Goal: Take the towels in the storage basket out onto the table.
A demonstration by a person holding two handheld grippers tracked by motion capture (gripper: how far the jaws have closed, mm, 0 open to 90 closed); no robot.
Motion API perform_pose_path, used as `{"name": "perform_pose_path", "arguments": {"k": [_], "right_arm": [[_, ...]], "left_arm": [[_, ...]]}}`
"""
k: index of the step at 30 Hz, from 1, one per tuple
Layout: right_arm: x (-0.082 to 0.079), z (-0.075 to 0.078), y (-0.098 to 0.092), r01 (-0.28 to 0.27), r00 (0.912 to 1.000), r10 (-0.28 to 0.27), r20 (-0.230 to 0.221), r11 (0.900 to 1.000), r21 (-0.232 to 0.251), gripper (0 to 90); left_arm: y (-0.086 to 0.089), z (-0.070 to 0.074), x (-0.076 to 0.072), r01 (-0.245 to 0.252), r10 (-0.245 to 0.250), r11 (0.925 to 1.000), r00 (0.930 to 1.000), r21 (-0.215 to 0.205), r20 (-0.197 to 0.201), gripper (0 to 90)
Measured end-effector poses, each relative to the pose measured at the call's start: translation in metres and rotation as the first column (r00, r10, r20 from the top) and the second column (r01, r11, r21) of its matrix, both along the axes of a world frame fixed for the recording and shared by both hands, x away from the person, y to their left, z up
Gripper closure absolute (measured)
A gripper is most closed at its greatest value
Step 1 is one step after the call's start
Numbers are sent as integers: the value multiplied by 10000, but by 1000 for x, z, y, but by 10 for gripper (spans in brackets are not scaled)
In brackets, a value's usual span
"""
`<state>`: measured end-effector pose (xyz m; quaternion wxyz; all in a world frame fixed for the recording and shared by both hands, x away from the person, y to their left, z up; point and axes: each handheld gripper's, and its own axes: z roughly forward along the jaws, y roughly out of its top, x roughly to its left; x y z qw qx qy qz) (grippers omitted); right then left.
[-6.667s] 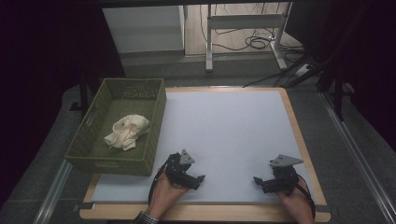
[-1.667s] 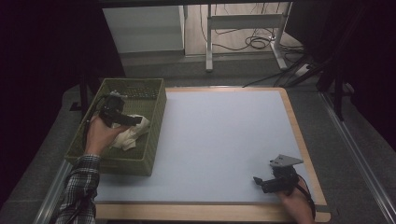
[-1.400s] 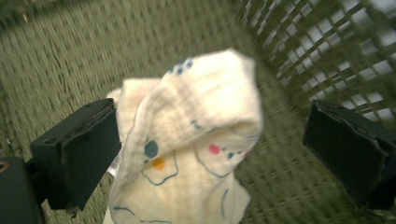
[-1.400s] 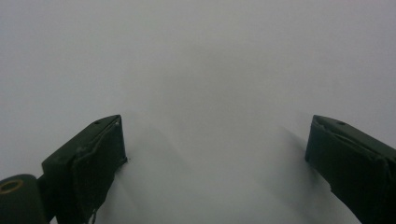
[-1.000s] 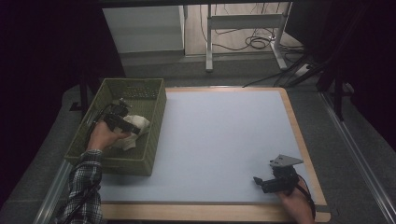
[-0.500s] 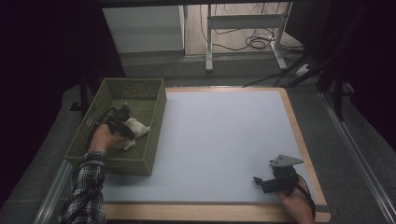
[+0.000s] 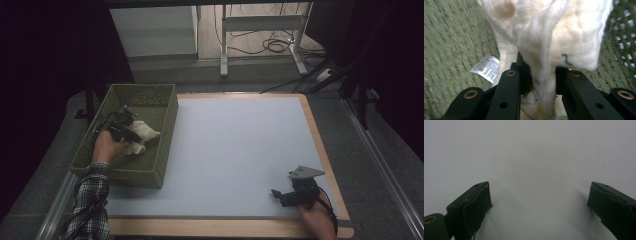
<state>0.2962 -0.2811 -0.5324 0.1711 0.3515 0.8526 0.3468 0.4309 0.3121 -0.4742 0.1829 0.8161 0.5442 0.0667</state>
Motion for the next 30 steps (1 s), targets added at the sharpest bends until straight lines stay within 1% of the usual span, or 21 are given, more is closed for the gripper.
{"name": "perform_pose_path", "arguments": {"k": [2, 7, 8, 9, 11, 13, 18, 23, 26, 30], "right_arm": [[0, 0, 0, 1, 10000, -1, -2, 10000, 1, 49], [0, 0, 0, 0, 10000, 0, 1, 10000, 0, 49], [0, 0, 0, -1, 10000, 1, 0, 10000, 1, 49], [0, 0, 0, 1, 10000, -1, -2, 10000, 0, 49], [0, 0, 0, 2, 10000, -2, -2, 10000, -1, 49], [0, 0, 0, 2, 10000, -2, -3, 10000, 1, 49], [0, 0, 0, 6, 10000, -6, -10, 10000, 7, 49], [0, 0, 0, 5, 10000, -5, -9, 10000, -10, 49], [0, 0, 0, 6, 10000, -6, -11, 10000, -10, 49], [0, 0, 0, 6, 10000, -6, -8, 10000, -13, 49]], "left_arm": [[1, 7, -4, 78, -73, 9998, 9995, -172, 299, 743], [3, 22, -12, 230, -199, 9989, 9970, -411, 749, 742], [3, 24, -13, 191, -149, 9986, 9963, -490, 848, 742], [4, 28, -15, 246, -199, 9986, 9949, -466, 990, 743], [5, 34, -18, 262, -189, 9977, 9933, -624, 1144, 743], [5, 40, -21, 267, -169, 9972, 9904, -695, 1371, 743], [5, 52, -26, 471, -344, 9964, 9843, -699, 1731, 742], [6, 68, -33, 563, -372, 9947, 9768, -855, 2107, 742], [6, 76, -38, 626, -412, 9943, 9723, -865, 2302, 742], [4, 89, -44, 786, -530, 9929, 9645, -894, 2588, 742]]}}
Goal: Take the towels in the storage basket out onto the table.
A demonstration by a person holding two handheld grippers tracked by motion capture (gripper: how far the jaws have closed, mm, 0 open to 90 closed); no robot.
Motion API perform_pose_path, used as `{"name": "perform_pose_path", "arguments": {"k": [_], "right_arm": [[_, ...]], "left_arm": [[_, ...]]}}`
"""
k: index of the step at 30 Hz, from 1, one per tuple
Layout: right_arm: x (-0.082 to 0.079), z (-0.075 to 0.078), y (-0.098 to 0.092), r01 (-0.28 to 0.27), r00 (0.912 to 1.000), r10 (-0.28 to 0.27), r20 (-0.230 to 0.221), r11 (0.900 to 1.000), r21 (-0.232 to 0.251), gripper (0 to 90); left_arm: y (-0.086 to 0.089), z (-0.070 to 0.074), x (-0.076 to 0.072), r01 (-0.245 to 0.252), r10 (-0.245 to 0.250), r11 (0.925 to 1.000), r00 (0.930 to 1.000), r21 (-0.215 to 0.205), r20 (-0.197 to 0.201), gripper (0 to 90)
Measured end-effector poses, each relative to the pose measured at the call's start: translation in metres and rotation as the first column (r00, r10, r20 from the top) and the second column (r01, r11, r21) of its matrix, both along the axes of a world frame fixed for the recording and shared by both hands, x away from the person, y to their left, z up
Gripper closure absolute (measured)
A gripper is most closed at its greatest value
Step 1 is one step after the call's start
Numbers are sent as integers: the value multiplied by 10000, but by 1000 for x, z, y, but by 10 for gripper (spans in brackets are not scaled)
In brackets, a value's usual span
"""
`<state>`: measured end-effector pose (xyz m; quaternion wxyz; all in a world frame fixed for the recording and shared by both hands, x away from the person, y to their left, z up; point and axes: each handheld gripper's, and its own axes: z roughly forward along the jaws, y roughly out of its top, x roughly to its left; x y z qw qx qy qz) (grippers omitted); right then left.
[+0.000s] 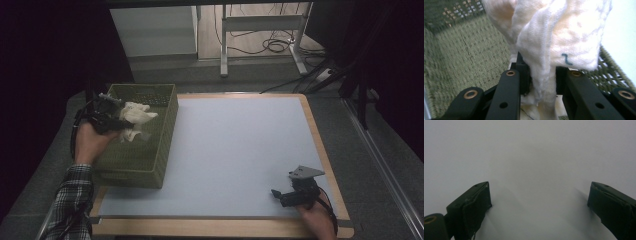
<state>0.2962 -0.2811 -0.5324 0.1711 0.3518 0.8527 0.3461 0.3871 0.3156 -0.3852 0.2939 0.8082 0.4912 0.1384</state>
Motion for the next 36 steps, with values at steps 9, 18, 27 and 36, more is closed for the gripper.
{"name": "perform_pose_path", "arguments": {"k": [9, 18, 27, 36], "right_arm": [[0, 0, 0, -4, 10000, 4, 0, 10000, 0, 49], [0, 0, 0, 0, 10000, 0, -2, 10000, 11, 49], [0, 0, 0, 0, 10000, 0, 2, 10000, 8, 49], [0, 0, 0, -2, 10000, 2, 7, 10000, 11, 50]], "left_arm": [[-10, 21, -8, 278, -277, 9996, 9987, -30, 421, 739], [-31, 39, -11, 733, -728, 9973, 9945, -35, 747, 739], [-50, 49, -9, 1084, -1082, 9941, 9905, 27, 845, 737], [-75, 54, -5, 1480, -1479, 9890, 9846, 59, 932, 738]]}}
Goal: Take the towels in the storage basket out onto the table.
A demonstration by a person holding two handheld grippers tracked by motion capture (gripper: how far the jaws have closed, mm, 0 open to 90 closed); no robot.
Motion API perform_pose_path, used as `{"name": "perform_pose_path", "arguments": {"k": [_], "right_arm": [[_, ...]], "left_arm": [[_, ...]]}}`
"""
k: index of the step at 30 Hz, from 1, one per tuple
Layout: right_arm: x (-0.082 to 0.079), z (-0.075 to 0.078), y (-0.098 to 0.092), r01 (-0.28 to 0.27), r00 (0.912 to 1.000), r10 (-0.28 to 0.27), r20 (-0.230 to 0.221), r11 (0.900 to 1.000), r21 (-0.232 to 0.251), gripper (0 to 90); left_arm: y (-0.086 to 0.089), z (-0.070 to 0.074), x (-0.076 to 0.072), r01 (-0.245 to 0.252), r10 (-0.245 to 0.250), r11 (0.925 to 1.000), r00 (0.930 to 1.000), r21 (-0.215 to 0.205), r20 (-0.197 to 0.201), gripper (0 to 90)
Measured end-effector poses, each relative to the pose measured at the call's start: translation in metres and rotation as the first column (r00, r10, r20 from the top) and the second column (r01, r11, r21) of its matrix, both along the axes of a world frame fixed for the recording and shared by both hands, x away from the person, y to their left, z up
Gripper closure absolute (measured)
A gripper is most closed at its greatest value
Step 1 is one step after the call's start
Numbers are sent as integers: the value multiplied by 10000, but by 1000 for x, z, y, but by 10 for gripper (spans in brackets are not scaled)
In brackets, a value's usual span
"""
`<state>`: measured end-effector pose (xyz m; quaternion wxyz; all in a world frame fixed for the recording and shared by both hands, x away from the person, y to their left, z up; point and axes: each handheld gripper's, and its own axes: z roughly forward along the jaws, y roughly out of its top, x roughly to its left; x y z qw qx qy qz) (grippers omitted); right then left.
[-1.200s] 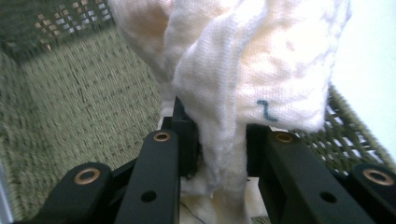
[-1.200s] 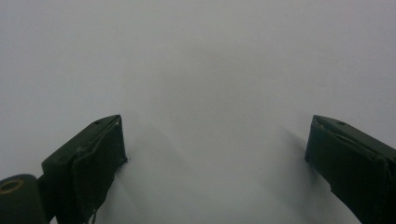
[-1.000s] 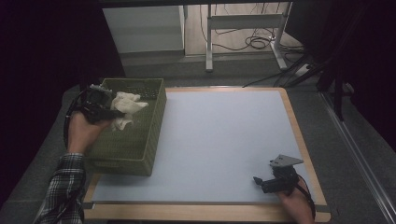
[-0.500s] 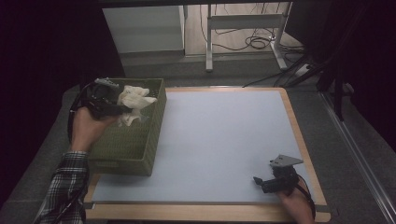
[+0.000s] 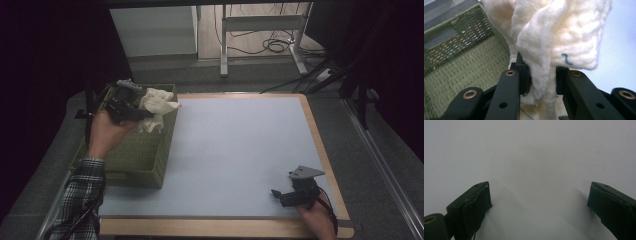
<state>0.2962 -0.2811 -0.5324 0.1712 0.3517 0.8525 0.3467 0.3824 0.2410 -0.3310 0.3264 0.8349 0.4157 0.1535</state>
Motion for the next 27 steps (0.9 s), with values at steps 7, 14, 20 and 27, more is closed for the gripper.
{"name": "perform_pose_path", "arguments": {"k": [7, 14, 20, 27], "right_arm": [[0, 0, 0, 0, 10000, 0, -2, 10000, 12, 50], [0, 0, 0, 2, 10000, -2, -4, 10000, 13, 50], [0, 0, 0, -10, 10000, 10, -1, 10000, 3, 50], [0, 0, 0, -16, 10000, 16, 8, 10000, 0, 50]], "left_arm": [[-20, 1, 5, 332, -332, 9994, 9994, 81, 14, 737], [-44, -1, 11, 707, -707, 9974, 9975, 129, 5, 737], [-66, -5, 16, 1096, -1094, 9937, 9940, 248, -71, 737], [-92, -15, 21, 1490, -1486, 9885, 9887, 247, -206, 735]]}}
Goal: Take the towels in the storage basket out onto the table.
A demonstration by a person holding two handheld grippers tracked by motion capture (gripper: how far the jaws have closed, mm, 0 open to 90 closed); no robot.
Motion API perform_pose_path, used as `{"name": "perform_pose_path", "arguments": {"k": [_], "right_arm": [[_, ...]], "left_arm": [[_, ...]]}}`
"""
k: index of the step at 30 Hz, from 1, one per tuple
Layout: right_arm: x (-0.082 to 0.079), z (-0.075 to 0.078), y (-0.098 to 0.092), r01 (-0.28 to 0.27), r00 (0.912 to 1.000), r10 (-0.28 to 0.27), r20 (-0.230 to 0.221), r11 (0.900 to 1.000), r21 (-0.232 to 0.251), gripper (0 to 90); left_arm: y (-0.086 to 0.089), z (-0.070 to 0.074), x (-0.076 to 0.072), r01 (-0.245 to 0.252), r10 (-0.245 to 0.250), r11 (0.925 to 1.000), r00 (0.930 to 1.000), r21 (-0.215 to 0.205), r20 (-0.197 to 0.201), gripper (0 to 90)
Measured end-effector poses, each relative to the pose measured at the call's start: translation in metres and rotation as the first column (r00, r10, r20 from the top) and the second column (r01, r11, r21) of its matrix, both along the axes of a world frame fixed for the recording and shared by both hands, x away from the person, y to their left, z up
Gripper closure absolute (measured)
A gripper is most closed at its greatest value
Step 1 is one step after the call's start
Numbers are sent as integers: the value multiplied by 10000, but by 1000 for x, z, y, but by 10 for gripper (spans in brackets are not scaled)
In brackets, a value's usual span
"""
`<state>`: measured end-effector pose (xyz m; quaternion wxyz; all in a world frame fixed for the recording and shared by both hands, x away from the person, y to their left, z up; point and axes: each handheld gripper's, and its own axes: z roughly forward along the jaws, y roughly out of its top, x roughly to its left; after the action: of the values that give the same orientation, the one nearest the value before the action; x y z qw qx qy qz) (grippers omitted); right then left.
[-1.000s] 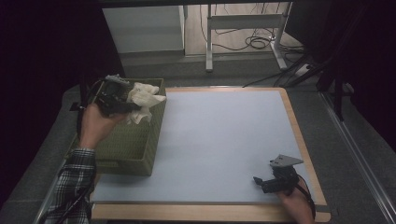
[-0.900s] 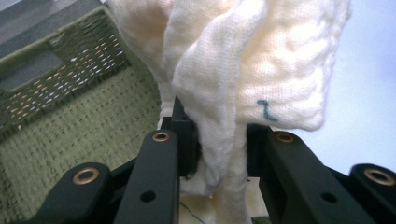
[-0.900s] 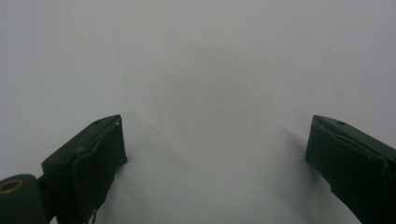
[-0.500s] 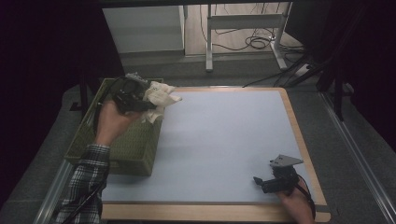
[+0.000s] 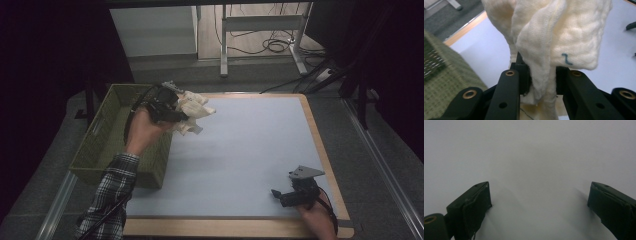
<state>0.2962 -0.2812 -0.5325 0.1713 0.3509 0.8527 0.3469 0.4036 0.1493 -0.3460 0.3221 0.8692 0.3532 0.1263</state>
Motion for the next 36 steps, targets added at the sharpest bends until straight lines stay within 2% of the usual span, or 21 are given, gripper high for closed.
{"name": "perform_pose_path", "arguments": {"k": [5, 13, 19, 25, 36], "right_arm": [[0, 0, 0, 4, 10000, -4, -2, 10000, -2, 50], [0, 0, 0, 0, 10000, 0, -8, 10000, -2, 50], [0, 0, 0, 2, 10000, -2, -16, 10000, 4, 50], [0, 0, 0, 0, 10000, 0, -18, 10000, 6, 50], [0, 0, 0, 7, 10000, -7, -9, 10000, 2, 50]], "left_arm": [[-16, -10, 5, 230, -230, 9997, 9997, -17, -98, 734], [-52, -30, 10, 716, -715, 9974, 9970, 24, -283, 734], [-82, -44, 12, 1208, -1201, 9926, 9917, 133, -455, 731], [-106, -58, 13, 1446, -1437, 9894, 9884, 140, -500, 729], [-140, -85, 12, 1856, -1838, 9824, 9805, 211, -695, 723]]}}
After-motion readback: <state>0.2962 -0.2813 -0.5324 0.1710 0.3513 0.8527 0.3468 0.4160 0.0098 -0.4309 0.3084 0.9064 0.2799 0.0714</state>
